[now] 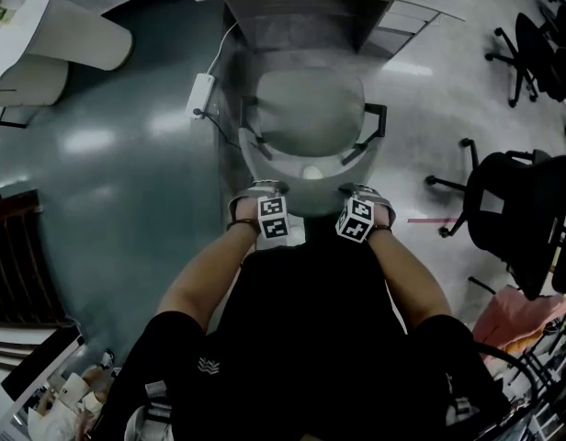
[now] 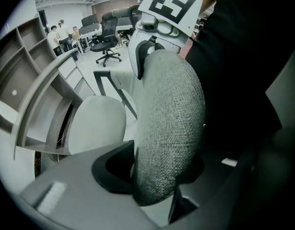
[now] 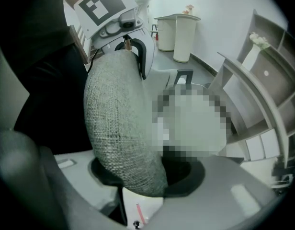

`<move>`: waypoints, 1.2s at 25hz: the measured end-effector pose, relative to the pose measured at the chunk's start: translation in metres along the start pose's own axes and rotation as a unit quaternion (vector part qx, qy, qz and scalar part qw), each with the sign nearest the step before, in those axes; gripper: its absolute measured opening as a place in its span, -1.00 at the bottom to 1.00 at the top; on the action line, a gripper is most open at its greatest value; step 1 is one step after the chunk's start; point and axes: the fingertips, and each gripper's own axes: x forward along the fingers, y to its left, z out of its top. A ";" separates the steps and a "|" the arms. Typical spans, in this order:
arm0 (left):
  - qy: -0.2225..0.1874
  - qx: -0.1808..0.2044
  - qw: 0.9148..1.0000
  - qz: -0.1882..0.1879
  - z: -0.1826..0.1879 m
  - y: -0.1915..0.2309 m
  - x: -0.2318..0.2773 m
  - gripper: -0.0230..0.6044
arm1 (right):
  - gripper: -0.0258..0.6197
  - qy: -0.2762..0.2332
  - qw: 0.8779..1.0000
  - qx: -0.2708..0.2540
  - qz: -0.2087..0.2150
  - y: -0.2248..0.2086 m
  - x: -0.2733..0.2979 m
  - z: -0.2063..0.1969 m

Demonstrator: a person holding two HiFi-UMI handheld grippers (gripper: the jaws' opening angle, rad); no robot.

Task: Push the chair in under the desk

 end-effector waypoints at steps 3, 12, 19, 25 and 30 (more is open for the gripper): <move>0.002 -0.007 1.000 0.003 0.001 0.028 -0.003 -0.32 | -0.33 0.000 1.000 -0.006 0.000 -0.029 -0.001 0.006; 0.017 -0.018 1.000 0.002 0.003 0.109 -0.001 -0.32 | -0.32 -0.004 1.000 -0.013 0.004 -0.111 0.002 0.018; 0.029 -0.021 0.999 0.007 -0.001 0.161 -0.006 -0.32 | -0.33 -0.005 1.000 -0.005 0.007 -0.157 0.002 0.032; 0.026 -0.018 0.999 0.006 0.000 0.195 -0.010 -0.32 | -0.33 -0.007 1.000 -0.006 0.006 -0.191 0.000 0.041; 0.022 -0.013 1.000 0.003 0.003 0.222 -0.013 -0.32 | -0.32 -0.003 1.000 -0.006 0.003 -0.218 0.001 0.043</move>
